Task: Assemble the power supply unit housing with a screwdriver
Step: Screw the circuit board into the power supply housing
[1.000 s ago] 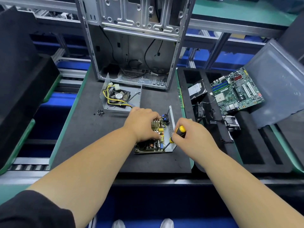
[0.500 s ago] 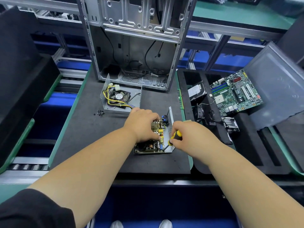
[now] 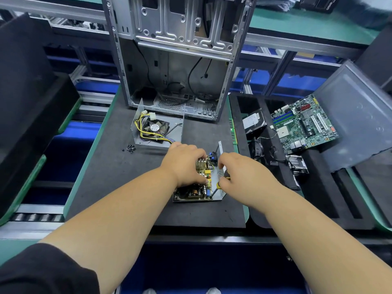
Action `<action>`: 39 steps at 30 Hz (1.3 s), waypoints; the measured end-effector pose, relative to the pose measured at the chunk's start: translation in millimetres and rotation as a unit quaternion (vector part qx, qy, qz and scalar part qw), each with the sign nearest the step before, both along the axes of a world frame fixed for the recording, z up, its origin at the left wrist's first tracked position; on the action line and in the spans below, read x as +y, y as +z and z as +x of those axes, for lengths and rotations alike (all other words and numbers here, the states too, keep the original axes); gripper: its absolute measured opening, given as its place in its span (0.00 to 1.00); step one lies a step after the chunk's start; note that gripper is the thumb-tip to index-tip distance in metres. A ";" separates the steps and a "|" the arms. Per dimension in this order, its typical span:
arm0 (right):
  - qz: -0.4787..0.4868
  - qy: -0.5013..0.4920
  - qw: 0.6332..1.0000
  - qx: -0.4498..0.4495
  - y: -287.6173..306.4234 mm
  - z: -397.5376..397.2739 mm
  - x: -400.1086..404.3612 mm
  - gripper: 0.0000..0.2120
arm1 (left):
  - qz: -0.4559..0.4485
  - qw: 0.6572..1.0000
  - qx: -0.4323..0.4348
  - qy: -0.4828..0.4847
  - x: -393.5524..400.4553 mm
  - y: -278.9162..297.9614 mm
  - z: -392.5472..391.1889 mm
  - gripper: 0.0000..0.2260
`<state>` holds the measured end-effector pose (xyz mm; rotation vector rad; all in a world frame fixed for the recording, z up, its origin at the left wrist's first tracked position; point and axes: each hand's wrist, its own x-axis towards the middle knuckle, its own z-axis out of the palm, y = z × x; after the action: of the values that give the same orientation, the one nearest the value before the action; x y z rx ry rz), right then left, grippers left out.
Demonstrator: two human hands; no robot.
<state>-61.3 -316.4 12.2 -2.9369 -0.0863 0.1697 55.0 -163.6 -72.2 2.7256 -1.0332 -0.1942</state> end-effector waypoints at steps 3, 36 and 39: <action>-0.016 0.022 0.999 -0.026 -2.1 1.9 2.0 0.10 | 0.001 1.000 0.001 0.001 -0.1 -0.4 0.2 0.31; -0.060 0.016 0.998 -0.027 2.2 2.7 8.4 0.09 | 0.000 1.000 0.003 0.002 -0.8 1.4 0.0 0.29; -0.114 0.003 0.993 -0.031 -3.1 2.9 5.4 0.12 | -0.002 1.000 0.003 0.001 -0.2 1.1 0.0 0.30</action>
<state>-58.4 -311.1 9.1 -3.1701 -0.0900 0.0932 54.9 -163.8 -71.2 2.7206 -1.0270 -0.1988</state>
